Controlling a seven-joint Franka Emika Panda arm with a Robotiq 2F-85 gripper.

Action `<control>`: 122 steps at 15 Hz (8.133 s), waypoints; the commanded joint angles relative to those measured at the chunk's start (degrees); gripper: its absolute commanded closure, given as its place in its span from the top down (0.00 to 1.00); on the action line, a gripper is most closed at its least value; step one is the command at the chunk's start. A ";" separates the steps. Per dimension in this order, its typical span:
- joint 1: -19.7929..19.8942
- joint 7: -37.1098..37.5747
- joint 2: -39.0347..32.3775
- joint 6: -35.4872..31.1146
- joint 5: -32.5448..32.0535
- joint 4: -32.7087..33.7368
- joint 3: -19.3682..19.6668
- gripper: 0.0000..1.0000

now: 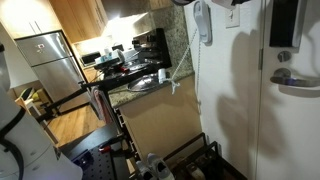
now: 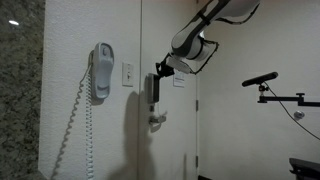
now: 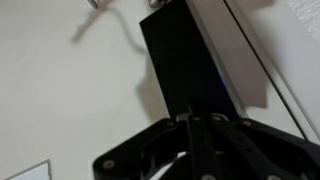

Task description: Push a button on the digital lock on the door

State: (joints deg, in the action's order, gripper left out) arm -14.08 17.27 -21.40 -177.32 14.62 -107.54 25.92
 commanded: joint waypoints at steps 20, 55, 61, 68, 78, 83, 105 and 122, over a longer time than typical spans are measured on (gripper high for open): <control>-3.24 0.05 -0.21 0.26 -0.08 -3.31 2.87 0.01; -8.64 0.19 -0.73 1.88 -1.86 -0.08 9.26 0.00; -8.10 0.02 -0.96 2.02 -1.52 -0.01 8.41 0.00; -8.71 0.05 -0.86 0.39 -1.85 -1.50 8.93 0.01; -8.69 0.05 -0.87 0.42 -1.85 -1.49 8.93 0.01; -8.69 0.05 -0.87 0.43 -1.85 -1.49 8.93 0.01; -8.47 -0.25 -1.77 1.75 -2.39 -0.06 9.70 0.00; -6.98 -0.90 -3.53 4.30 -1.99 3.39 8.32 0.00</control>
State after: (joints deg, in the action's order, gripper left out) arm -22.22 17.18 -24.02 -175.36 12.72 -106.82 35.10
